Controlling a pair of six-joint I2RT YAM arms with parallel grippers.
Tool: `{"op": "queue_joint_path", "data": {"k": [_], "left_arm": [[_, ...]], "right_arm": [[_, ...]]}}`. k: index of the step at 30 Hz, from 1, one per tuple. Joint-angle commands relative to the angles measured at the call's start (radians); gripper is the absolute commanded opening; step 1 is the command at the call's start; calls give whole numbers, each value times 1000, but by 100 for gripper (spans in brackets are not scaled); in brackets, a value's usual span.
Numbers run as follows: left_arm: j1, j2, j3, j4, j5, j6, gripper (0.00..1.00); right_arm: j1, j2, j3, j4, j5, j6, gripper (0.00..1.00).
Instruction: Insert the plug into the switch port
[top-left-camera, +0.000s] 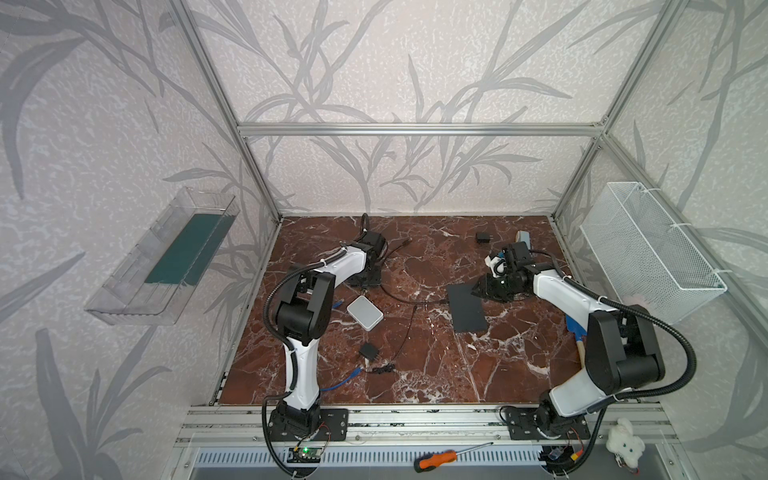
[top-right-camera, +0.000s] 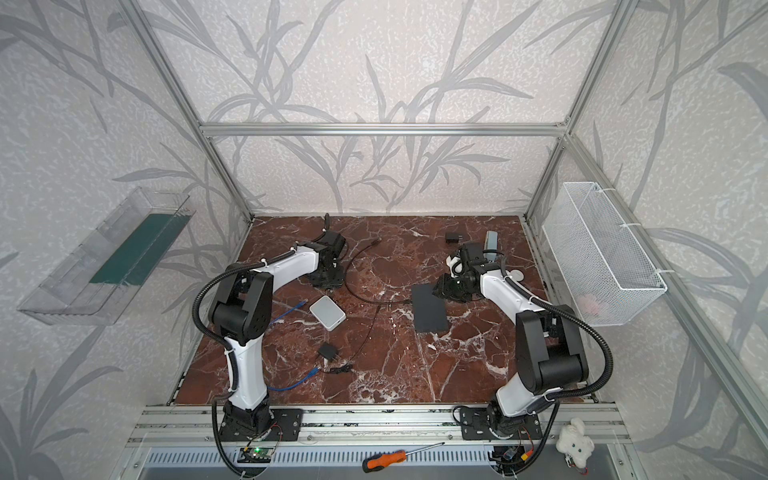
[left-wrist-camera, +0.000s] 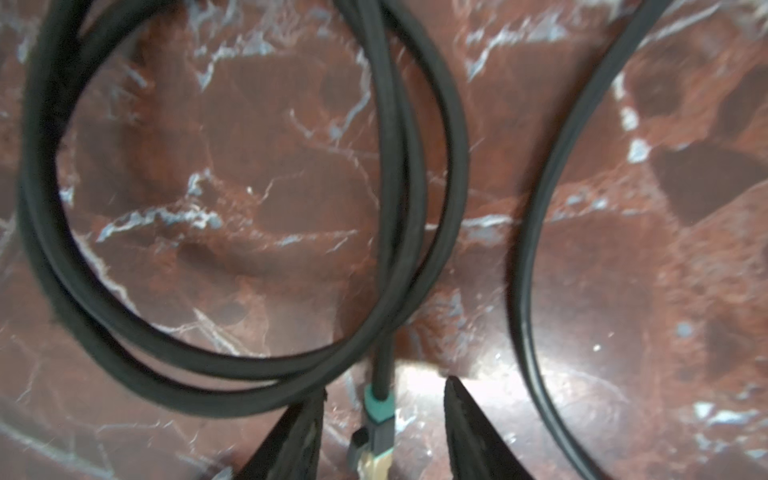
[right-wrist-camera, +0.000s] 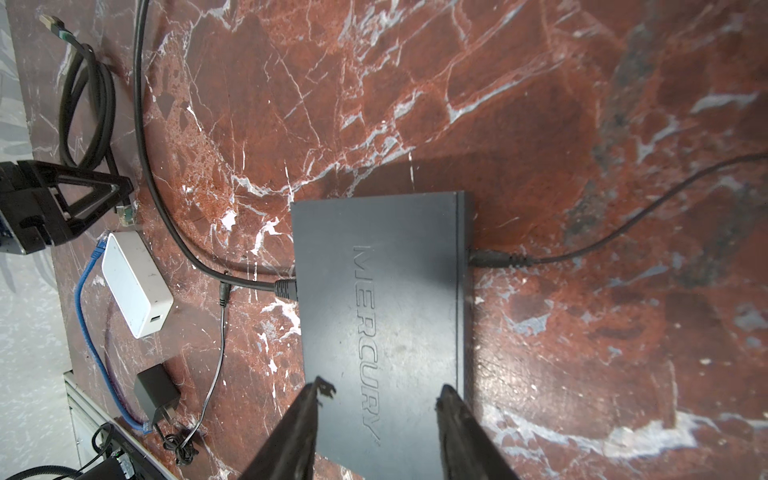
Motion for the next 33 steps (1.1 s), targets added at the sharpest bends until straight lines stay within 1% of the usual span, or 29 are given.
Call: {"op": "queue_joint_path", "data": {"k": [1,4,7,11,13,16,18,21,23,25,29,33], "left_arm": [[7,20,16,45,19,-54,46],[10,46,32,42,26,-55,41],[13,55,35,53,25,-64,28],[17,56,67,47,11,-86,17],[17,44,93,43,16,-109,13],[15,24,147,22,47,-170,9],[13,3,166,21,85,-220,9],[11,-31,159,48,166,-287,8],[7,-37,162,38,195,-331,8],[6,-40,159,31,222,-365,8],[4,-39,145,34,276,-435,8],[0,-35,128,47,330,-485,8]], "right_arm": [[2,16,31,-28,-17,-16,47],[2,19,38,-32,-24,-16,47],[2,14,38,-34,-26,-19,47],[5,5,43,-37,-42,-29,47],[23,2,54,-42,-43,-50,46],[89,-7,72,-9,-54,-93,47],[148,-9,62,70,-96,-101,47],[246,9,38,253,-124,-76,47],[313,33,26,400,-98,-71,46],[369,63,15,527,-64,-92,47],[441,163,-17,807,-7,-163,47],[479,278,2,947,49,-219,48]]}}
